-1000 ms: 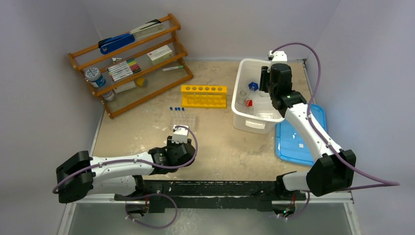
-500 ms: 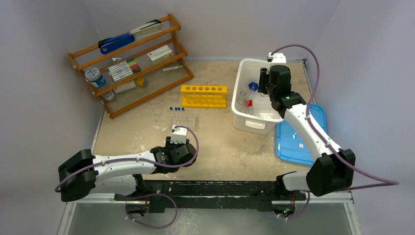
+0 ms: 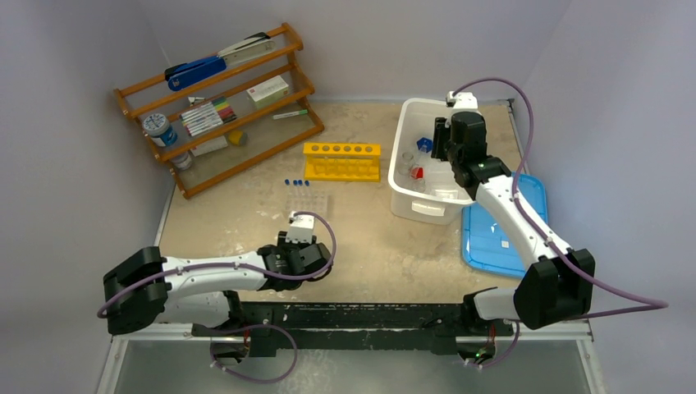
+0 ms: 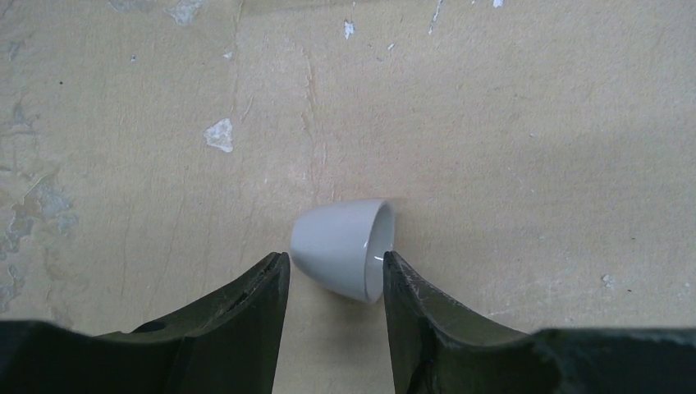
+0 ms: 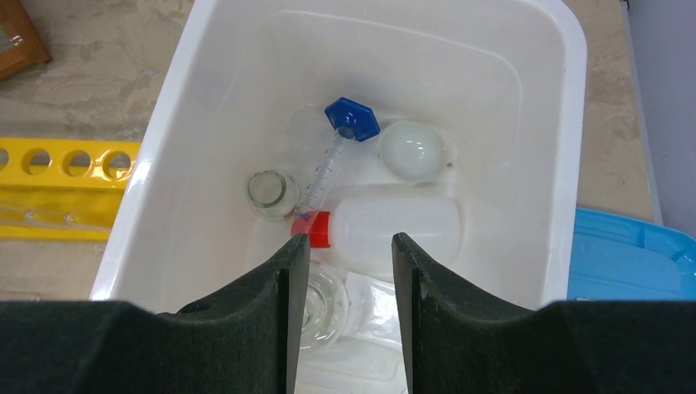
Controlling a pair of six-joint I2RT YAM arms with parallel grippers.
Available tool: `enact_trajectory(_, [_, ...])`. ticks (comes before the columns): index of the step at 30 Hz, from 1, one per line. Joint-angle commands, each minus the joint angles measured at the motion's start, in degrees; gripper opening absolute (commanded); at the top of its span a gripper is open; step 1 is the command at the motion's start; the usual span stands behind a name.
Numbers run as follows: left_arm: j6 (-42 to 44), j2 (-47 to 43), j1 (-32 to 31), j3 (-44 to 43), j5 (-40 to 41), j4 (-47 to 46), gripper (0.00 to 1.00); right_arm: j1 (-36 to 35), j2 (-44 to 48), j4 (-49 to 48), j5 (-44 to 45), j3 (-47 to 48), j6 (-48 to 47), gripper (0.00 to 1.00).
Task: Organize the chemistry lab equipment
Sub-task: Pick up the chemistry item at the center of the board.
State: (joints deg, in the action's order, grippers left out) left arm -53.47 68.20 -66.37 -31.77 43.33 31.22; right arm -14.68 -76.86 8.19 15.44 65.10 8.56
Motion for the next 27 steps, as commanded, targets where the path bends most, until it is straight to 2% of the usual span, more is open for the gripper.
enact_trajectory(1, [-2.37, 2.53, -0.20, -2.46, 1.56, 1.00, 0.45, 0.09, 1.17, -2.65, -0.45, -0.29, 0.49, 0.45])
enact_trajectory(6, [-4.25, 7.47, -0.25, -3.83, 3.31, 0.91, 0.42, 0.09, 1.19, -2.96, -0.61, -0.41, 0.26, 0.45])
enact_trajectory(11, [-4.22, 11.38, -0.20, -5.95, 4.79, 1.89, 0.19, 0.09, 1.27, -2.82, 0.05, -0.63, -0.65, 0.45])
enact_trajectory(13, [-4.09, 11.19, -0.21, -6.62, 5.44, 2.58, 0.07, 0.09, 1.27, -2.96, 0.32, -0.95, -0.99, 0.45])
enact_trajectory(15, [-3.88, 10.10, -0.25, -7.23, 5.62, 2.83, 0.00, 0.09, 1.25, -2.96, 0.36, -1.11, -0.96, 0.45])
enact_trajectory(20, [-1.34, 5.18, -0.17, -10.04, 3.12, 2.21, 0.00, 0.10, 3.18, -2.95, -0.19, -1.08, -0.31, 0.44])
enact_trajectory(22, [1.07, 2.82, 0.22, -11.27, 0.86, -0.02, 0.00, 0.00, 5.24, -3.22, -3.56, -1.35, -1.19, 0.44])
enact_trajectory(27, [6.31, 2.81, 6.23, -16.35, -9.23, -7.99, 0.00, -2.55, 9.77, 0.37, -8.08, -3.58, 1.32, 0.47])
